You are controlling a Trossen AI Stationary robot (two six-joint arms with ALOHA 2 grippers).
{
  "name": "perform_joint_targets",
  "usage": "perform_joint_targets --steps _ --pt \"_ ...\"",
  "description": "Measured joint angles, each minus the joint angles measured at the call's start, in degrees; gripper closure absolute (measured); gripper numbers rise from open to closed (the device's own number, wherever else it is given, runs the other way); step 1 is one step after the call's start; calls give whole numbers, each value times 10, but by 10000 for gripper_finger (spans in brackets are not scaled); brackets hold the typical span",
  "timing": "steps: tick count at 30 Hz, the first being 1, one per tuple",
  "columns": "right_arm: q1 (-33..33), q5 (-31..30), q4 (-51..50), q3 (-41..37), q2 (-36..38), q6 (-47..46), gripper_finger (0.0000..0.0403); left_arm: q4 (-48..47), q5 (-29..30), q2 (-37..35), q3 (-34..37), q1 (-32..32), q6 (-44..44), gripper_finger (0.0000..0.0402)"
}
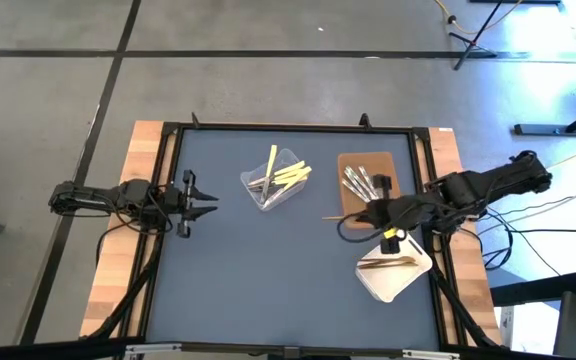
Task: Sort silverware by color (type)
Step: Put the gold knife into the white bin
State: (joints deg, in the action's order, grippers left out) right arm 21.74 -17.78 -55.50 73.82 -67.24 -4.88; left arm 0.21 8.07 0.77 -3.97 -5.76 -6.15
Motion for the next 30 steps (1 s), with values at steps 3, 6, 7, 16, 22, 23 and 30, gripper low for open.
perform_joint_targets --steps 3,6,7,16,22,23,30 --pt "0 25 19 -50 39 -29 402 -9 14 -5 1 0 -5 303" --pt "0 47 46 -104 75 -58 402 -10 19 -6 1 0 -5 303" --pt "0 55 60 -123 86 -68 402 -12 19 -6 1 0 -6 303" --pt "0 127 200 -281 174 -84 402 -60 49 -6 1 0 -2 303" --pt "0 140 255 -349 202 -100 402 -70 45 -6 1 0 10 303" --pt "0 141 267 -355 205 -101 402 -74 45 -6 1 0 12 303" --pt "0 154 291 -367 212 -99 402 -21 22 -5 20 0 3 303"
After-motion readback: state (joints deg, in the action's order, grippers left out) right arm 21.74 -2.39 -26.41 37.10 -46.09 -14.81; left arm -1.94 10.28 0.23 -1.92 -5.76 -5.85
